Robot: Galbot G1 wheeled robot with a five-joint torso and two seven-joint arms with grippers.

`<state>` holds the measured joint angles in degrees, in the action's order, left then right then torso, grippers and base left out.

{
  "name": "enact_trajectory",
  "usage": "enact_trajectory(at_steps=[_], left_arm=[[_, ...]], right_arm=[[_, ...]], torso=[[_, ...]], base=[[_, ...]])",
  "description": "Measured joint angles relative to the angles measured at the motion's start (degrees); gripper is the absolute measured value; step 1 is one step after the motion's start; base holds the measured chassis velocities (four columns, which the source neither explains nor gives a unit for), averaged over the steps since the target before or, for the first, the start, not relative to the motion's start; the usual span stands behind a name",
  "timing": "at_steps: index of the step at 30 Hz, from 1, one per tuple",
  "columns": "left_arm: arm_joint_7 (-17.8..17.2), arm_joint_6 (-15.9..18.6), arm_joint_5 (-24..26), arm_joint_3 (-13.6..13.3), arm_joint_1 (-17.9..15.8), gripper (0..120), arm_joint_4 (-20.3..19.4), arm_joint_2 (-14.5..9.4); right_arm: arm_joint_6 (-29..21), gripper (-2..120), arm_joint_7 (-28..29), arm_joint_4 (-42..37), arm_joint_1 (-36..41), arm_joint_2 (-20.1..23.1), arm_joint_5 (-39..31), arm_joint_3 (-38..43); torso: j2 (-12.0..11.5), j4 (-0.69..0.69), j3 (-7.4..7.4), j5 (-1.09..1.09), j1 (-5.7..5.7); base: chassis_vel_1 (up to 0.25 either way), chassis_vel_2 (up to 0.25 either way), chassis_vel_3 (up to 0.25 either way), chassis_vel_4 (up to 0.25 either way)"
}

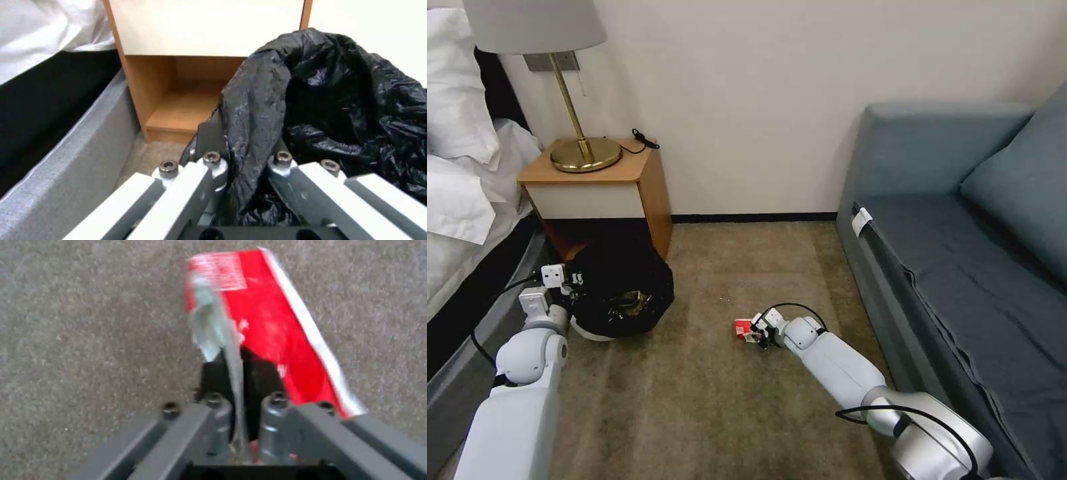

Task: Pick up the trash bin, then pick up the garbage on the floor and place it into the trash bin.

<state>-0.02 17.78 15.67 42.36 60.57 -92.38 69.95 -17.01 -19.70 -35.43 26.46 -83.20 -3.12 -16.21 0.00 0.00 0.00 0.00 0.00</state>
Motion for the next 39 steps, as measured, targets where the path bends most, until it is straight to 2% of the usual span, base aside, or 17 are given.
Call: enact_trajectory(at_steps=[7,17,20,28,31,34,36,38,39], left_arm=[[0.02,0.0,-0.19,-0.31,0.19,5,-0.49,0.58],[0.06,0.28,-0.21,-0.42,0.24,5,-1.32,0.69],[0.11,0.44,-0.22,-0.41,0.38,5,-1.95,0.64],[0.2,0.68,-0.19,-0.34,0.87,5,-2.92,0.47],[0.2,0.67,-0.14,-0.17,0.94,5,-2.92,0.14],[0.19,0.67,-0.12,-0.15,1.04,5,-2.93,0.09],[0.17,0.67,-0.12,-0.15,1.04,5,-3.0,0.12],[0.18,0.81,-0.11,-0.17,1.04,5,-3.35,0.38],[0.18,0.81,-0.11,-0.17,1.04,5,-3.35,0.38]], right_arm=[[0.49,0,0.03,-0.12,0.02,-0.08,0.28,1.67],[1.27,0,-1.1,-4.75,-0.14,0.57,-0.46,4.56],[2.65,0,-3.1,-11.76,0.26,1.29,-2.78,6.57],[6.37,0,-2.36,-19.39,0.8,0.62,-3.71,10.6],[6.34,0,-1.46,-23.25,0.48,0.56,-6.95,11.18],[5.34,0,1.92,-28.87,0.02,0.69,-15.34,8.87],[5.14,0,2.51,-30.36,-0.01,0.65,-17.82,8.07],[4.8,0,3.94,-34.77,-0.16,-0.03,-24.63,5.25],[4.8,0,3.94,-34.77,-0.16,-0.03,-24.63,5.25]], torso=[[-0.01,0.0,0.0,0.0,0.0],[-0.01,0.0,0.0,0.0,0.0],[-0.01,-0.01,0.01,0.0,0.0],[-0.01,0.0,0.0,-0.01,0.0],[-0.01,0.0,0.0,0.0,0.0],[-0.01,0.0,0.0,-0.01,0.0],[-0.01,0.0,0.0,-0.01,0.0],[-0.01,0.0,0.0,-0.01,0.0],[-0.01,0.0,0.0,-0.01,0.0]], base=[[0.0,0.0,0.0,0.0],[0.0,0.0,0.0,0.0],[0.0,0.0,0.0,0.0],[0.0,0.0,0.0,0.0],[0.0,0.0,0.0,0.0],[0.0,0.0,0.0,0.0],[0.0,0.0,0.0,0.0],[0.0,0.0,0.0,0.0],[0.0,0.0,0.0,0.0]])
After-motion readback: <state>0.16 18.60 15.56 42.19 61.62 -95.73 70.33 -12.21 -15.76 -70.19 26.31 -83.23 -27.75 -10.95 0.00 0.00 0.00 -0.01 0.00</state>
